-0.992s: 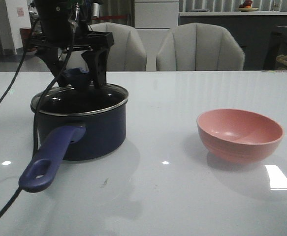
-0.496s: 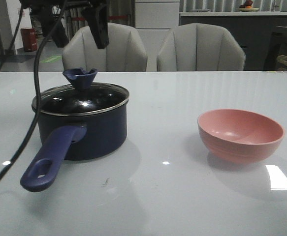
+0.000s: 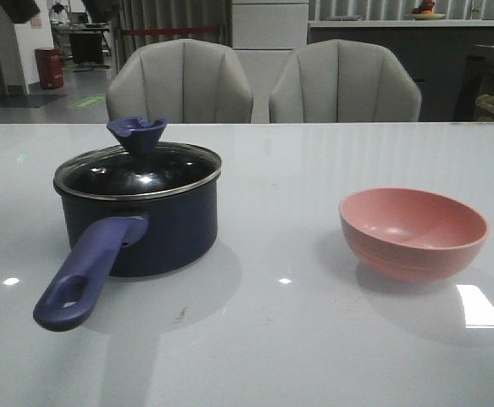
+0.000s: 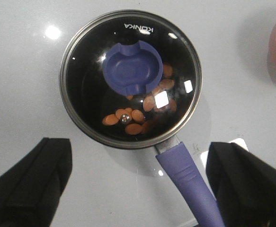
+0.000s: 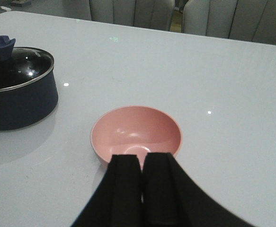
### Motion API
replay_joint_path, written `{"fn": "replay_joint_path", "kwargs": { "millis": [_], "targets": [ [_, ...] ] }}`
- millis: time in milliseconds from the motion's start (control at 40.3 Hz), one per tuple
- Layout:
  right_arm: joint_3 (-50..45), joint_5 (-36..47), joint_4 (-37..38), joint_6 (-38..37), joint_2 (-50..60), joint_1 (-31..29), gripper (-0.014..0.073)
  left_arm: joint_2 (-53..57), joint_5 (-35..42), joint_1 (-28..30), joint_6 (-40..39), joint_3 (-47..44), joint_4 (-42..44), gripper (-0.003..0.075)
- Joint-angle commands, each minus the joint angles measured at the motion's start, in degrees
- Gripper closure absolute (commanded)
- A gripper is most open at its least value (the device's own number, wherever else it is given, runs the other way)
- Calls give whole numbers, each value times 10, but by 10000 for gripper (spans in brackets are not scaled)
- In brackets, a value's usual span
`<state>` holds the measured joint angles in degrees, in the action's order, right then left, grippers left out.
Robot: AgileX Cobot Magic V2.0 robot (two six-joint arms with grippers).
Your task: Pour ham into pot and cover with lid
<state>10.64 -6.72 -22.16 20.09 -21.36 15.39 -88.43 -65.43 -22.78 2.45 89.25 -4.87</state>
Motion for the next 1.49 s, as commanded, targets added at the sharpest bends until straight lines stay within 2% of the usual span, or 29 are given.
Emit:
{"fn": "replay_joint_path", "kwargs": {
  "millis": [0,174,397,595,720,844,943,1117,1166,1464],
  "targets": [
    [16,42,-3,1,-2,1,449,91,68,0,1,-57,5,118],
    [16,42,-3,1,-2,1,449,204,140,0,1,-196,14,118],
    [16,42,-3,1,-2,1,449,357,273,0,1,-366,14,118],
    [16,42,-3,1,-2,1,449,517,404,0,1,-513,-27,123],
    [16,42,-3,1,-2,1,449,623,446,0,1,-601,-27,179],
    [16,42,-3,1,-2,1,449,731,454,0,1,-667,-27,270],
    [16,42,-3,1,-2,1,449,801,455,0,1,-699,-27,376],
    [16,42,-3,1,-2,1,449,858,458,0,1,-723,-24,619],
    [16,42,-3,1,-2,1,449,859,455,0,1,-725,-24,601],
    [16,42,-3,1,-2,1,449,859,456,0,1,-725,-24,601]
  ]
}}
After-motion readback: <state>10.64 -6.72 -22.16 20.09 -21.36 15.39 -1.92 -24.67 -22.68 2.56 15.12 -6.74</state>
